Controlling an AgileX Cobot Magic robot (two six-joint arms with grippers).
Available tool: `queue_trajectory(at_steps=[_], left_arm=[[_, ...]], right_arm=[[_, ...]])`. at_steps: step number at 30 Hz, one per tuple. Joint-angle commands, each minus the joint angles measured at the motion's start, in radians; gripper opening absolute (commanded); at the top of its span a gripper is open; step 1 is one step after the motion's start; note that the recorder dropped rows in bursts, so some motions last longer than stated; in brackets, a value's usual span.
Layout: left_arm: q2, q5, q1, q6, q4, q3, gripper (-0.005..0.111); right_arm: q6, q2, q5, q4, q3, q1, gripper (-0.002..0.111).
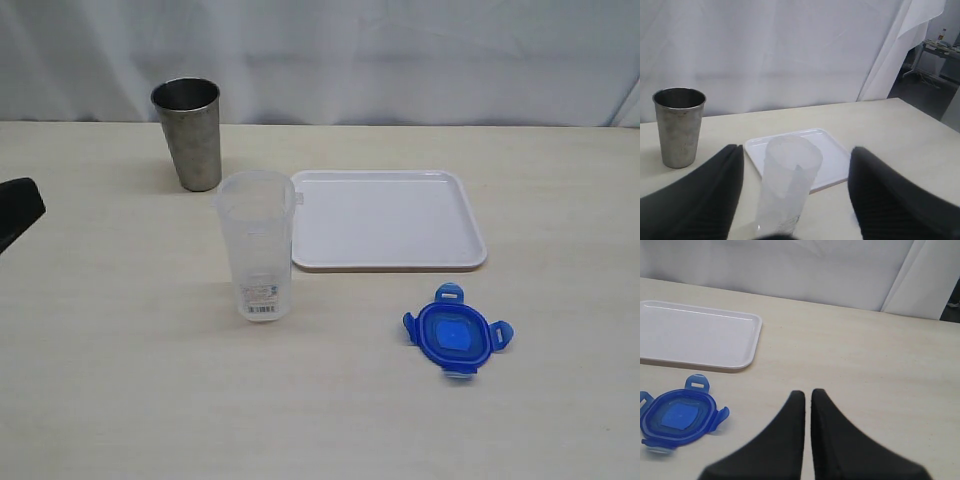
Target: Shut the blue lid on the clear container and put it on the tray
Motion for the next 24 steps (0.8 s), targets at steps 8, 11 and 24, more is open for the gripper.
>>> queue_trajectory(at_steps=[8,11,24], left_arm=[[-0.013,-0.024,-0.006,-0.006,-0.005,0.006,0.058],[-0.013,-0.042,-0.006,-0.005,-0.005,0.006,0.058],[-0.091,-0.063,0.174,-0.605,0.749,0.128,0.058]], right_arm=[[-0.005,-0.004,0.005,-0.003,0.003,-0.007,0.005],[-0.005,-0.004,0.005,-0.003,0.003,-0.007,0.005],[-0.005,-0.004,0.005,-0.003,0.003,-0.007,0.005]])
